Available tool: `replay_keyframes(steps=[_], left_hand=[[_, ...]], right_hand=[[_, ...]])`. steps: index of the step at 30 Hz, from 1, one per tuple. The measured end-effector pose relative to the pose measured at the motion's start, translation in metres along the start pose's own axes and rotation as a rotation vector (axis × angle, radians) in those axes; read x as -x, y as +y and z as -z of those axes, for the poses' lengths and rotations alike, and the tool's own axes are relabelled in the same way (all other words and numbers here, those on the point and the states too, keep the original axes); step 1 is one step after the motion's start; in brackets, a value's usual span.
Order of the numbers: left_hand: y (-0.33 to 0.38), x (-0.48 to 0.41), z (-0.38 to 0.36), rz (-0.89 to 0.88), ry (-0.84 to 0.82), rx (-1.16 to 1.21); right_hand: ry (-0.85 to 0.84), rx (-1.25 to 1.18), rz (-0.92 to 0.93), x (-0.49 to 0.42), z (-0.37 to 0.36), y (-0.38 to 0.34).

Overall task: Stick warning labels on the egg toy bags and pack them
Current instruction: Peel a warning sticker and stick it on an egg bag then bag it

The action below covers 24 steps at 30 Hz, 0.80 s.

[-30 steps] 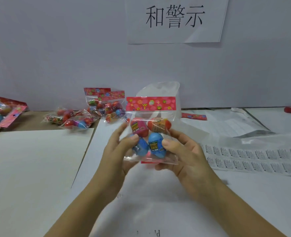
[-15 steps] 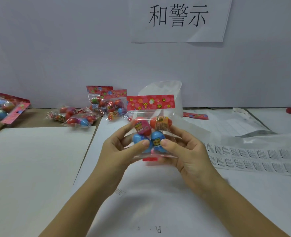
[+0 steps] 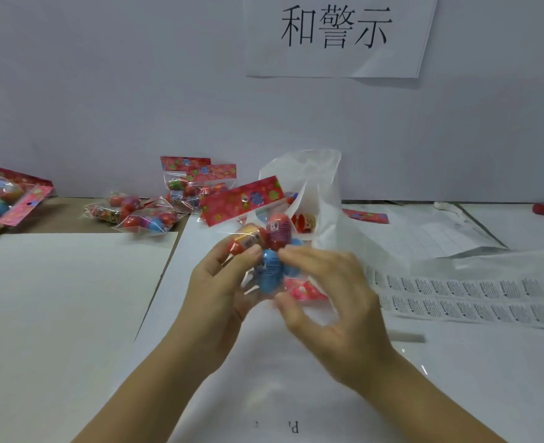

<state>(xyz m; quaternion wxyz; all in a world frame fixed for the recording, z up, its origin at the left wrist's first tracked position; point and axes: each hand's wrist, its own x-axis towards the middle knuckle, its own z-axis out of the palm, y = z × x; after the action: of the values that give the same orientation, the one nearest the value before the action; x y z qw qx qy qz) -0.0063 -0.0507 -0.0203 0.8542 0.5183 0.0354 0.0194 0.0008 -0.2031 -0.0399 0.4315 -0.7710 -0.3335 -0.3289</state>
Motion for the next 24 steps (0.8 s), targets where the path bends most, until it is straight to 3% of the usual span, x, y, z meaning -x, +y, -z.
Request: replay_keyframes(steps=[3,7,9,13,16,20,22,24], left_hand=[[0.003,-0.002,0.004,0.027,-0.028,-0.023],[0.004,-0.011,0.006,0.042,-0.060,-0.002],[0.006,-0.015,0.007,0.033,-0.048,-0.033],[0.004,-0.011,0.009,0.026,-0.053,-0.103],[0.002,-0.010,0.010,0.039,-0.034,-0.069],[0.003,-0.012,0.015,0.108,0.003,0.011],[0.001,-0.011,0.013,0.162,-0.022,0.157],[-0.004,-0.010,0.008,0.274,-0.023,0.284]], right_hand=[[0.103,-0.087,-0.289,-0.008,0.007,0.000],[-0.004,-0.604,-0.732,-0.017,0.011,0.008],[-0.029,-0.748,-0.813,-0.019,0.011,0.010],[-0.003,-0.813,-0.820,-0.020,0.010,0.010],[0.043,-0.658,-0.742,-0.024,0.014,0.014],[0.319,-0.426,-0.602,-0.035,0.043,0.038],[0.239,-0.221,-0.583,-0.037,0.059,0.057],[-0.055,-0.065,-0.643,-0.035,0.067,0.073]])
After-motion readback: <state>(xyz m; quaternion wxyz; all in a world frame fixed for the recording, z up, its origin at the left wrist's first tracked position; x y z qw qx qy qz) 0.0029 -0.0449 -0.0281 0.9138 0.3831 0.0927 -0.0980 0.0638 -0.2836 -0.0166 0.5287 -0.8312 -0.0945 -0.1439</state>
